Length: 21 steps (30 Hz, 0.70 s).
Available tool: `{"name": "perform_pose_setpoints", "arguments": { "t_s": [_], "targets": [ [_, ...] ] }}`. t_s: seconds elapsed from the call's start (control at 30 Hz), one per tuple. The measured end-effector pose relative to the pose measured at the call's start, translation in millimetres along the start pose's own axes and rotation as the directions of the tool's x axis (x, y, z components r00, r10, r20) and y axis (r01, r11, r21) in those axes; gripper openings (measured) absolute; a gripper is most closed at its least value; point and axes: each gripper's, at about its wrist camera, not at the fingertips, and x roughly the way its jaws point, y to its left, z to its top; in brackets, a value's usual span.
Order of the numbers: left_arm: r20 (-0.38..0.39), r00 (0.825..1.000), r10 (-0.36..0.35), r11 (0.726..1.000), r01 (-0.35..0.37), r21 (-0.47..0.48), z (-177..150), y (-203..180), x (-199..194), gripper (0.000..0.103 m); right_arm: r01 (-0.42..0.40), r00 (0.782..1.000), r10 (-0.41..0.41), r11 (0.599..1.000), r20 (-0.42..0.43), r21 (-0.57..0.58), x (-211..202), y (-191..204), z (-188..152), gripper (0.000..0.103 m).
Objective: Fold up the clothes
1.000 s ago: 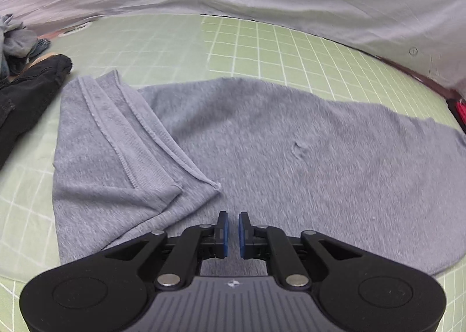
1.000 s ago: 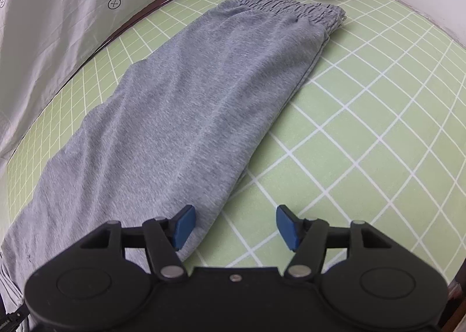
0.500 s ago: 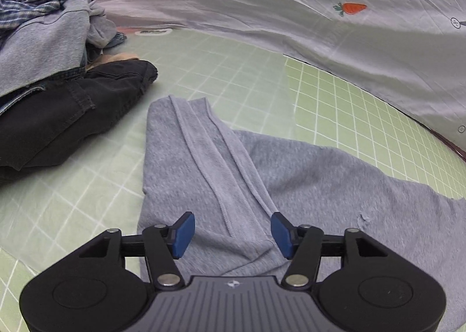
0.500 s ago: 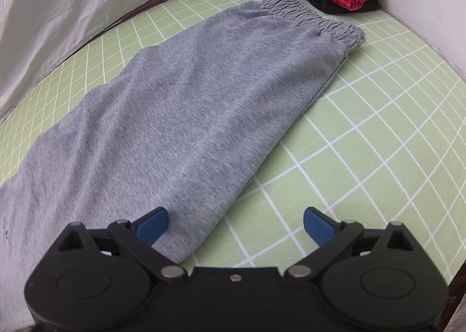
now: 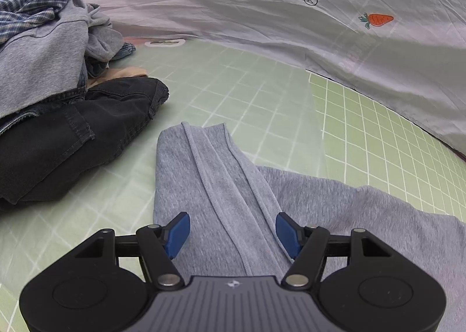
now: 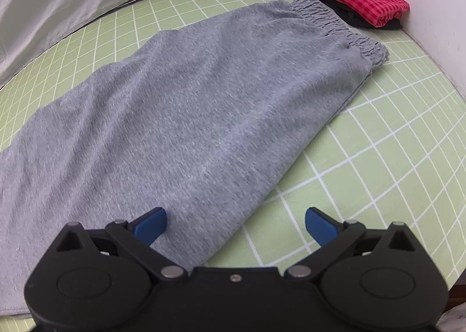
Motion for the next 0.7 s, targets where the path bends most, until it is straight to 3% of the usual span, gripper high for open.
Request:
{"name": "perform_pose_setpoints", "arguments": {
  "t_s": [0.4, 0.47, 0.63, 0.7],
  "targets": [
    [-0.025, 1.0, 0.005, 1.0, -0.004, 0.018, 8, -2, 34, 0.068, 0.036, 0.998, -0.036, 0.999, -0.043, -0.006, 6, 13, 6, 0.103],
    [-0.016, 1.0, 0.0, 1.0, 0.0, 0.008, 8, 2, 33, 0.06, 0.035, 0.998, -0.036, 0.999, -0.053, -0.013, 8, 17, 6, 0.103],
    [-0.004, 1.0, -0.022, 0.995, 0.021, -0.095, 8, 23, 27, 0.022, 0.025, 0.998, -0.029, 0.998, -0.061, -0.06, 9, 29, 7, 0.103],
    [0.002, 1.0, -0.03, 0.992, 0.03, -0.126, 8, 30, 24, 0.02, 0.019, 0.998, -0.025, 0.997, -0.064, -0.081, 10, 33, 7, 0.103]
  ]
}}
